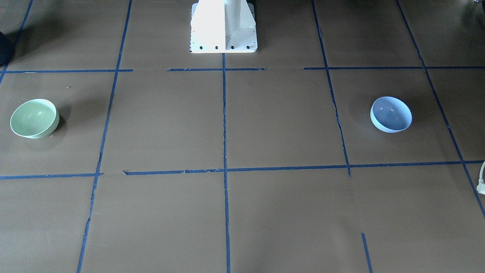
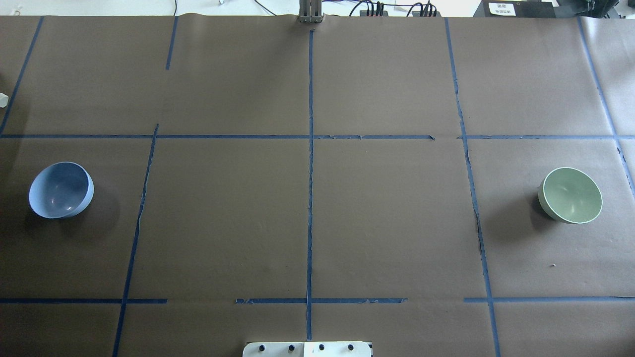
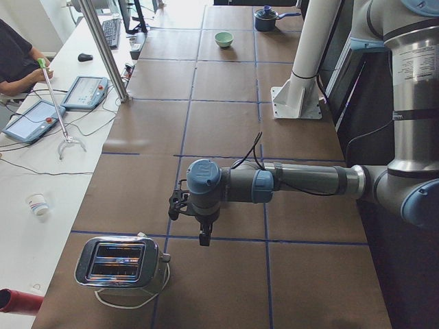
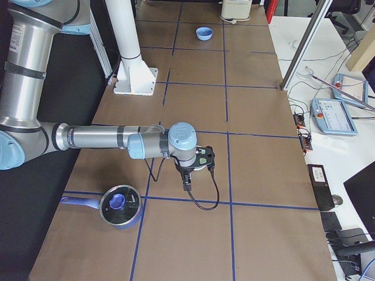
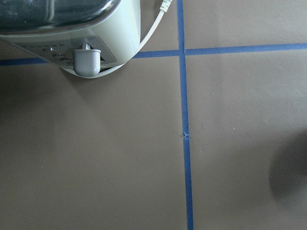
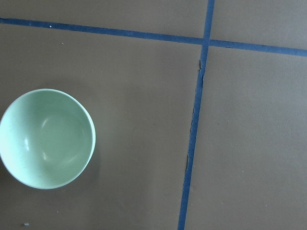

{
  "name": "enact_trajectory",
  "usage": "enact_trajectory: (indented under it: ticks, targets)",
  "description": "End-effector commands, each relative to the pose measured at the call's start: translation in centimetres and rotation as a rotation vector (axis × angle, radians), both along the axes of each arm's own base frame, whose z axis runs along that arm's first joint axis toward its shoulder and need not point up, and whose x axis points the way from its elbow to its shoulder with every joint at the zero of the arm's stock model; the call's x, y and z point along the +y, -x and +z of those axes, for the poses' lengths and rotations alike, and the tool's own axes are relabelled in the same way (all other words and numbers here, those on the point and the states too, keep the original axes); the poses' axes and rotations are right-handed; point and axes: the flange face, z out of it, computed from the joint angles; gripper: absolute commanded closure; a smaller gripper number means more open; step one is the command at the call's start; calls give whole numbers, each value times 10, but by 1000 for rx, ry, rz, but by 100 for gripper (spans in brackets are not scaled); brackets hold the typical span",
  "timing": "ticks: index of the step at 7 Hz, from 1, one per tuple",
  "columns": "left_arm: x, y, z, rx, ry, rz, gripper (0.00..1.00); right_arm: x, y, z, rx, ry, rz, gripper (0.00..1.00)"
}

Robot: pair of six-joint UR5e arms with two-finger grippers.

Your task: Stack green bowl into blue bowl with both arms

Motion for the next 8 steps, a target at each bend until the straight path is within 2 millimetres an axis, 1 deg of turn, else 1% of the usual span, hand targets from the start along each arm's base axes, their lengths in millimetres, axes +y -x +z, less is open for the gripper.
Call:
enact_trajectory:
  ticks: [1, 2, 3, 4, 5, 6, 7, 8]
  targets:
    - [7, -17, -2, 95, 14, 22, 0, -1, 1, -4, -3, -2, 2, 0]
    - [2, -41, -11, 119, 28, 39, 0, -3, 5, -2, -1, 6, -3, 0]
    - [-6, -74, -24, 127, 8, 16, 0, -3, 6, -2, -3, 6, -6, 0]
    - [-8, -117, -28, 146, -20, 29, 0, -3, 7, -3, -5, 4, -9, 0]
    - [-9, -133, -19, 158, 1, 17, 0, -3, 7, -4, -5, 3, -9, 0]
    - [-7, -172, -24, 166, 26, 55, 0, -3, 7, -4, -5, 2, -10, 0]
    - [-15, -187, -32, 149, 28, 43, 0, -3, 7, -4, -5, 1, -11, 0]
    - [-24, -204, -35, 149, 42, 50, 0, -3, 9, -4, -5, -1, -15, 0]
